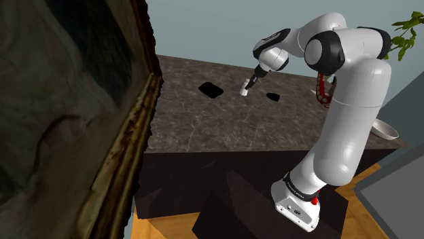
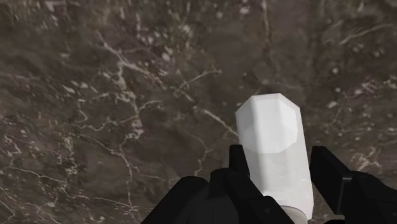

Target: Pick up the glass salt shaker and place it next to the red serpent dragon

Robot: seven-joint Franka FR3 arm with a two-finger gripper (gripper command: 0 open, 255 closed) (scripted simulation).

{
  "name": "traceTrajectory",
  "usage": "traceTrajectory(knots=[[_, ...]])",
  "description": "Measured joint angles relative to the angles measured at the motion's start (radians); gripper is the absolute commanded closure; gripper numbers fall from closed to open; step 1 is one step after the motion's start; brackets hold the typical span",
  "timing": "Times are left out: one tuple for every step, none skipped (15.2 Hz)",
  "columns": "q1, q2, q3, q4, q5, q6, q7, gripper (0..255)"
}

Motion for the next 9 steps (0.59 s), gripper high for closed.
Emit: traceTrajectory(knots=[[0.003,-0.004,-0.004,0.003,-0.007,-0.005,0.006,255],[0.006,-0.012,-0.01,0.007,-0.018,-0.014,0.014,255],[0.01,-0.02,-0.016,0.009,-0.029,-0.021,0.022,255],[0.015,-0.028,-0.021,0.013,-0.04,-0.029,0.033,255],[0.02,-0.037,-0.028,0.015,-0.052,-0.036,0.041,255],[0.025,-0.046,-0.033,0.016,-0.062,-0.042,0.049,255],[0.029,-0.057,-0.04,0.019,-0.075,-0.052,0.058,255],[0.034,-0.065,-0.045,0.022,-0.086,-0.059,0.067,255],[0.036,-0.068,-0.048,0.031,-0.094,-0.069,0.075,255]])
